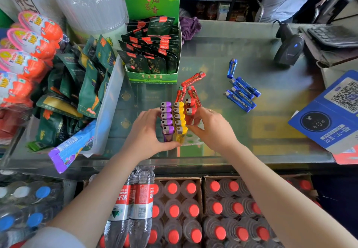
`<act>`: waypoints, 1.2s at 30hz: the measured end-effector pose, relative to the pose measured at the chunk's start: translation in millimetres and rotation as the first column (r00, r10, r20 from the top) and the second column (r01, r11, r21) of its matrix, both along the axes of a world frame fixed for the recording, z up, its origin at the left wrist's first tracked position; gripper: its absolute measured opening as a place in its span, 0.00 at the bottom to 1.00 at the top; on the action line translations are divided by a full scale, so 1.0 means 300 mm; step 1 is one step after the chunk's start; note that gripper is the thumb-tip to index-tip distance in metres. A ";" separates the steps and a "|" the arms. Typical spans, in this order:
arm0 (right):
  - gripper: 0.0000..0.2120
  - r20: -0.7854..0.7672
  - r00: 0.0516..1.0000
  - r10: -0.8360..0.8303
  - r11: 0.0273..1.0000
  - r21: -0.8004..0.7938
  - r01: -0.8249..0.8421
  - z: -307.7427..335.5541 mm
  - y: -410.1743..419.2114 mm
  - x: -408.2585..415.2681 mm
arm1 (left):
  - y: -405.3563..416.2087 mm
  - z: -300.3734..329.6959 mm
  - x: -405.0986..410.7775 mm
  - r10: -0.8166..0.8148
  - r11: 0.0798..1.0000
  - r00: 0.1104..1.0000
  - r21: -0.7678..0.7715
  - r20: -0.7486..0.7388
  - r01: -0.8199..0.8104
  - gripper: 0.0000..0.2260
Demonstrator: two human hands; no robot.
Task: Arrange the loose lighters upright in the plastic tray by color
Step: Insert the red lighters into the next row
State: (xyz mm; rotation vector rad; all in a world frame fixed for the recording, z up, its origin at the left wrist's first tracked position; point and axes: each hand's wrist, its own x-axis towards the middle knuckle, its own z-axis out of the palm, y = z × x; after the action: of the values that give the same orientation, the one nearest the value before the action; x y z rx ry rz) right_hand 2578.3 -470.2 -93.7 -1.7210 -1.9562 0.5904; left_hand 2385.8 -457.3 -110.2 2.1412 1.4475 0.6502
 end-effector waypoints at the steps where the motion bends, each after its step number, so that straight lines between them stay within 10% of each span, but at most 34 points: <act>1: 0.05 -0.048 0.999 0.022 1.000 0.002 -0.021 0.007 0.005 0.016 | 0.000 -0.001 0.001 0.000 1.000 1.000 0.003 0.000 0.000 0.36; 5: 0.06 -0.270 0.944 -0.192 0.978 0.024 0.205 0.023 0.061 0.055 | 0.001 -0.008 -0.005 0.006 1.000 1.000 -0.013 -0.011 -0.006 0.36; 15: 0.10 0.193 0.930 -0.314 0.924 -0.162 0.345 0.012 0.215 -0.021 | -0.003 -0.001 -0.040 -0.074 0.992 0.997 -0.103 -0.032 0.070 0.40; 25: 0.03 -0.453 0.815 -0.361 0.925 -0.060 0.376 0.049 -0.010 0.044 | -0.012 0.005 -0.035 -0.044 0.992 0.999 -0.119 -0.005 0.043 0.37; 36: 0.04 -0.345 0.908 -0.239 0.964 0.025 0.263 -0.014 -0.068 -0.047 | -0.026 0.003 -0.033 -0.034 0.990 0.999 -0.140 0.007 0.035 0.38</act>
State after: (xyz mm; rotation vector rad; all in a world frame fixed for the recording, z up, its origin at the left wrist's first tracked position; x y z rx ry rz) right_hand 2564.3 -490.5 -98.0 -1.6644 -1.4730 0.6634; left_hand 2376.0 -465.0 -109.3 2.0504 1.4077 0.5243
